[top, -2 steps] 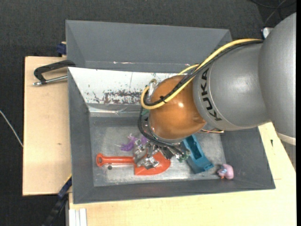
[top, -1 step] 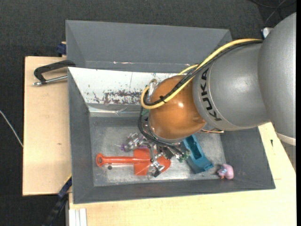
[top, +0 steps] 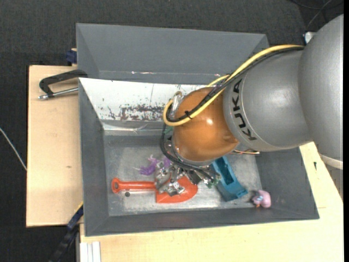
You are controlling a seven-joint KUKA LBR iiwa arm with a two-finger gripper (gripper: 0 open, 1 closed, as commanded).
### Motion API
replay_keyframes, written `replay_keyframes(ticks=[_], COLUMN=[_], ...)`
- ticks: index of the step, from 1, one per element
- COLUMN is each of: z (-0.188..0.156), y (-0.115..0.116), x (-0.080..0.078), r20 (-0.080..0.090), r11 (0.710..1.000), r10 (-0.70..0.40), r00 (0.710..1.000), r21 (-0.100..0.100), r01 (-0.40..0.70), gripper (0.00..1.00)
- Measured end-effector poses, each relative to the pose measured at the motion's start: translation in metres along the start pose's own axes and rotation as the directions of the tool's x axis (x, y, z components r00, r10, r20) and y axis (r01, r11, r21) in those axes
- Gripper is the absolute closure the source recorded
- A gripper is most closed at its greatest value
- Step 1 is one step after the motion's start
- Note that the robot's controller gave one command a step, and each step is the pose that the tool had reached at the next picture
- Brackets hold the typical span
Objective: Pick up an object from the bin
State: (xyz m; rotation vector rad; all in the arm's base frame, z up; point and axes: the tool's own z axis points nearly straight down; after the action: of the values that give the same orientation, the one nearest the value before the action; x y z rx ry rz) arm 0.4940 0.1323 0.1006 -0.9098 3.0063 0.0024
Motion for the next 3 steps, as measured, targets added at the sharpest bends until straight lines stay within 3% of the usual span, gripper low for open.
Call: replay_keyframes(ticks=[1, 2, 3], z=[0.0, 0.0, 0.0], y=[0.0, 0.0, 0.0], x=[0.0, 0.0, 0.0], r20=[0.0, 0.0, 0.0], r11=[1.0, 1.0, 1.0], r10=[0.0, 0.0, 0.0], r00=[1.0, 1.0, 1.0], r21=[0.0, 0.0, 0.0], r01=[0.0, 0.0, 0.0], gripper=[0.0, 1.0, 1.0])
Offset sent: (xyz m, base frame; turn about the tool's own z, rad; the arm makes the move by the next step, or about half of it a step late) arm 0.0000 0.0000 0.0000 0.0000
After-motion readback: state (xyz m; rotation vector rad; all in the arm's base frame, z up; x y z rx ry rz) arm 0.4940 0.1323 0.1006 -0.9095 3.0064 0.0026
